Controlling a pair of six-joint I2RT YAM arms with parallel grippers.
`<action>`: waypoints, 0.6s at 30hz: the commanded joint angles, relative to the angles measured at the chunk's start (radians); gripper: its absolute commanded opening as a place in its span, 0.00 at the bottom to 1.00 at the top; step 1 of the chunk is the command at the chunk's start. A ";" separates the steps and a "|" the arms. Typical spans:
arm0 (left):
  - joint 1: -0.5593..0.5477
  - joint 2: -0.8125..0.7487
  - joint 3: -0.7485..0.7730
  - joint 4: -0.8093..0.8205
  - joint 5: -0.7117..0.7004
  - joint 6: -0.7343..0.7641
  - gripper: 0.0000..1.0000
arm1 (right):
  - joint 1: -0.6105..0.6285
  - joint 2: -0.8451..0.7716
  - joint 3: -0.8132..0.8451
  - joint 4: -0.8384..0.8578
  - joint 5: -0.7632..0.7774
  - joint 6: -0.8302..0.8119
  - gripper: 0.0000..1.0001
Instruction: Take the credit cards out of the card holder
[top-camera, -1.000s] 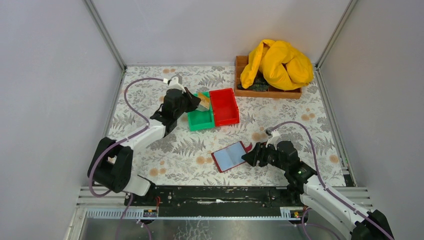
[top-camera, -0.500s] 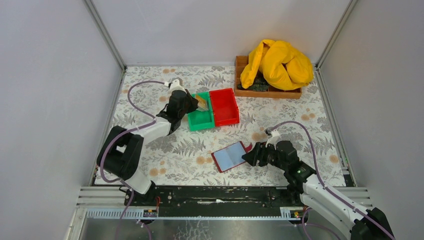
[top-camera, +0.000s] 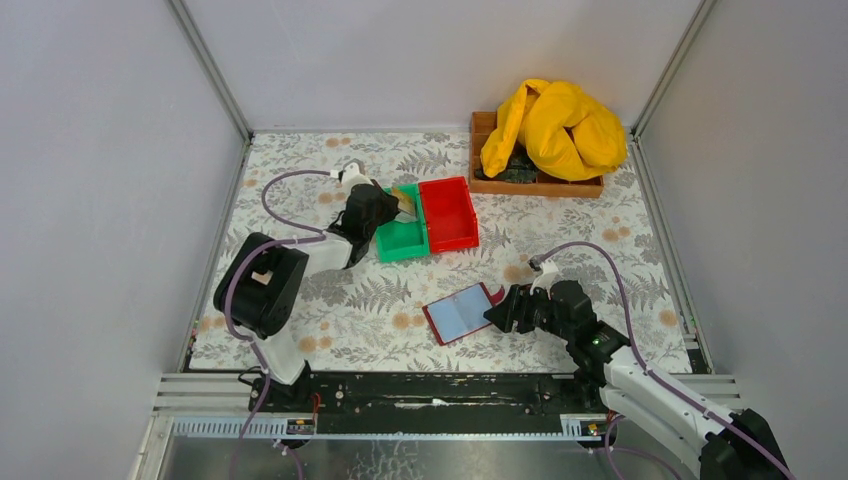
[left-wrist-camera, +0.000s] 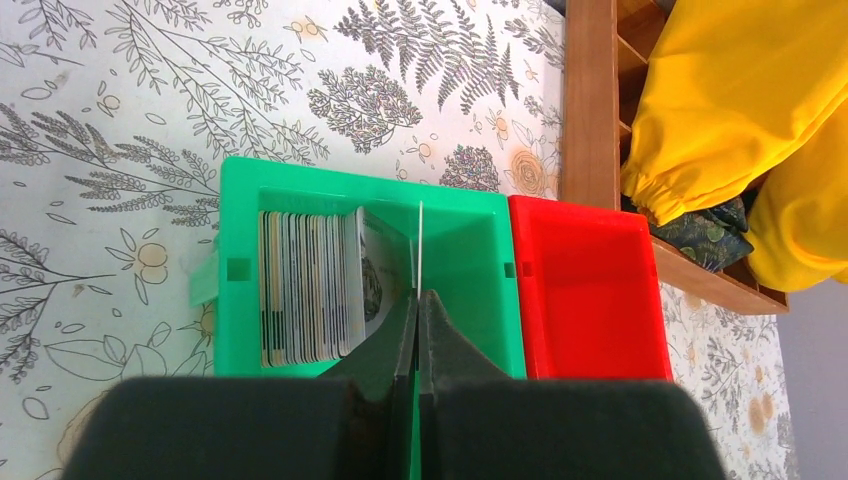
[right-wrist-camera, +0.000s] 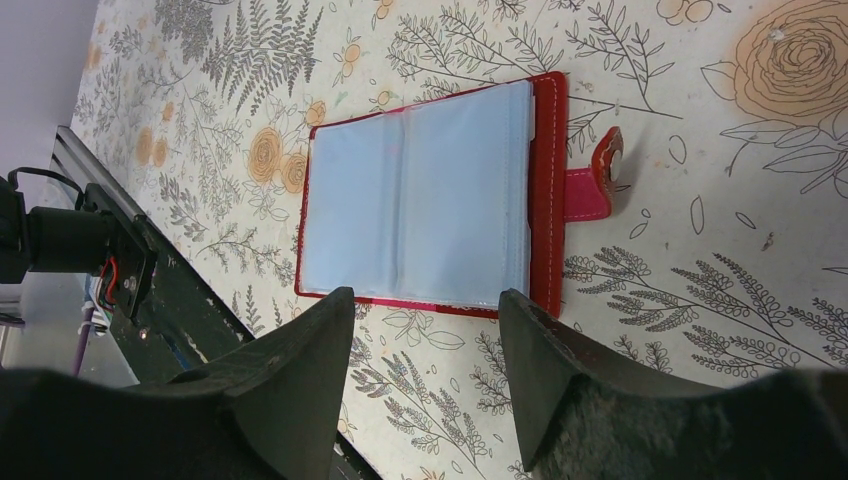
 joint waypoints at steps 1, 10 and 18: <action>0.008 0.044 0.034 0.114 -0.051 -0.026 0.00 | -0.001 0.000 0.015 0.043 0.027 -0.017 0.62; -0.002 0.106 0.052 0.123 -0.021 -0.039 0.00 | -0.002 0.022 0.020 0.049 0.033 -0.021 0.62; -0.006 0.139 0.088 0.089 0.030 -0.029 0.08 | -0.002 0.020 0.017 0.048 0.033 -0.020 0.62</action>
